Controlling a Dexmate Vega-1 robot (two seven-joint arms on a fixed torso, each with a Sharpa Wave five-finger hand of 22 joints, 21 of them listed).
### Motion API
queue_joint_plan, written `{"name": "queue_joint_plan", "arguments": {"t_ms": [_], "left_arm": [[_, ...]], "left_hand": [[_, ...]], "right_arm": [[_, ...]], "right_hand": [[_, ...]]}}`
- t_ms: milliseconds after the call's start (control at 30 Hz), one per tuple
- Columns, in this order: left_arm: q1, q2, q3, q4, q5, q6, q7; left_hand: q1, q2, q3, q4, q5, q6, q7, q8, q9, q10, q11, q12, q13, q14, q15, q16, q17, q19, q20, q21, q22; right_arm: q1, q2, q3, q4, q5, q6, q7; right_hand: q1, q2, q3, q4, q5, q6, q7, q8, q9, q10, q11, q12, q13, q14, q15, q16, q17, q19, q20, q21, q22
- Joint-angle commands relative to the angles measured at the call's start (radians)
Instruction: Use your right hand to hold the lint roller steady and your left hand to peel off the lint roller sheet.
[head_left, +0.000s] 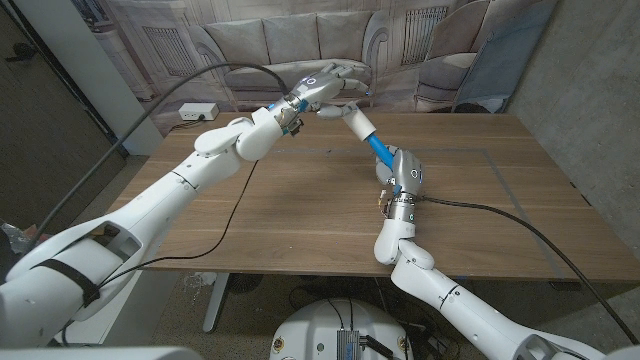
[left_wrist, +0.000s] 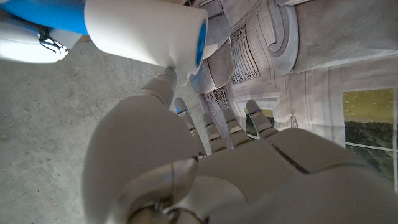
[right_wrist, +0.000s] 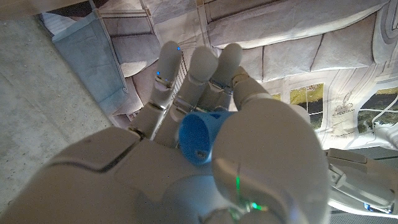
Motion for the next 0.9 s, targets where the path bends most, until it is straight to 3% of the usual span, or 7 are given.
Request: {"name": "queue_joint_plan", "arguments": {"t_ms": [33, 367, 533, 633, 700, 833, 900], "left_arm": [[-0.059, 0.042, 0.027, -0.152, 0.063, 0.054, -0.227], [-0.065, 0.05, 0.02, -0.184, -0.003, 0.049, -0.308], [-0.049, 0.052, 0.002, -0.173, -0.063, 0.005, -0.252], [-0.036, 0.058, -0.008, -0.19, -0.059, 0.016, -0.232], [-0.05, 0.057, -0.007, -0.189, -0.125, 0.041, -0.306], [-0.057, 0.053, -0.005, -0.189, -0.134, 0.086, -0.334], [-0.058, 0.05, -0.003, -0.222, -0.131, 0.157, -0.392]], "left_hand": [[-0.008, -0.001, -0.007, 0.003, 0.003, -0.022, -0.004, -0.011, -0.002, -0.013, -0.001, -0.006, 0.003, -0.012, 0.002, -0.006, 0.004, -0.015, 0.0, -0.006, 0.002], [-0.012, -0.004, -0.01, 0.002, 0.003, -0.014, -0.007, -0.007, -0.002, -0.02, -0.009, -0.012, 0.002, -0.02, 0.007, -0.005, 0.004, -0.019, 0.002, -0.009, 0.003], [-0.018, -0.001, -0.013, 0.005, 0.003, -0.017, -0.007, -0.008, -0.003, -0.02, -0.009, -0.014, 0.002, -0.027, 0.013, -0.004, 0.005, -0.023, 0.002, -0.011, 0.003], [-0.017, 0.026, -0.003, 0.009, 0.011, 0.029, -0.004, 0.013, 0.0, 0.007, -0.016, -0.006, 0.002, -0.01, 0.005, 0.007, 0.007, -0.017, 0.002, -0.009, 0.004], [-0.023, 0.03, -0.002, 0.007, 0.017, 0.12, 0.007, 0.046, -0.005, 0.042, -0.027, 0.004, 0.001, 0.006, -0.003, 0.011, 0.004, -0.005, -0.004, -0.005, 0.004], [-0.094, 0.048, -0.013, 0.045, 0.017, 0.192, 0.144, 0.057, -0.029, 0.07, -0.005, 0.012, -0.003, 0.014, -0.014, 0.013, 0.007, -0.004, -0.019, 0.0, 0.008], [-0.11, 0.058, -0.012, 0.055, 0.02, 0.195, 0.171, 0.053, -0.035, 0.073, 0.014, 0.013, -0.005, 0.013, -0.01, 0.012, 0.008, -0.008, -0.013, 0.0, 0.009]], "right_arm": [[-0.001, -0.034, -0.028, -0.023, 0.062, 0.019, 0.002], [-0.015, -0.054, -0.007, -0.073, 0.156, 0.034, 0.079], [-0.009, -0.042, -0.011, -0.048, 0.162, 0.036, 0.063], [-0.005, -0.05, -0.017, -0.041, 0.16, 0.06, 0.059], [-0.005, -0.047, -0.018, -0.041, 0.155, 0.051, 0.05], [-0.005, -0.055, -0.02, -0.04, 0.152, 0.067, 0.044], [-0.002, -0.048, -0.025, -0.03, 0.136, 0.055, 0.024]], "right_hand": [[-0.017, 0.023, 0.006, -0.001, 0.004, 0.095, 0.092, 0.004, 0.004, 0.038, 0.035, 0.001, 0.002, -0.015, -0.012, -0.001, 0.002, -0.004, -0.143, 0.008, 0.004], [-0.017, 0.023, 0.005, -0.001, 0.004, 0.097, 0.092, 0.003, 0.002, 0.037, 0.036, 0.0, 0.002, -0.019, -0.012, -0.01, -0.001, -0.004, -0.143, 0.009, 0.005], [-0.017, 0.023, 0.004, -0.001, 0.004, 0.097, 0.094, 0.003, 0.003, 0.038, 0.035, -0.001, 0.001, -0.015, -0.012, -0.012, -0.001, -0.003, -0.142, 0.009, 0.005], [-0.017, 0.024, 0.004, -0.001, 0.004, 0.096, 0.092, 0.004, 0.004, 0.038, 0.034, -0.001, 0.001, -0.01, -0.012, -0.008, 0.004, -0.004, -0.143, 0.009, 0.005], [-0.016, 0.024, 0.004, -0.001, 0.004, 0.096, 0.092, 0.004, 0.004, 0.038, 0.037, 0.0, 0.002, -0.015, -0.013, -0.014, -0.001, -0.004, -0.143, 0.009, 0.005], [-0.016, 0.024, 0.003, -0.001, 0.004, 0.097, 0.094, 0.004, 0.004, 0.038, 0.035, -0.001, 0.002, -0.01, -0.013, -0.011, 0.005, -0.005, -0.143, 0.01, 0.006], [-0.016, 0.024, 0.003, -0.001, 0.004, 0.097, 0.093, 0.003, 0.003, 0.038, 0.036, -0.002, 0.001, -0.011, -0.013, -0.012, 0.003, -0.005, -0.143, 0.01, 0.006]]}}
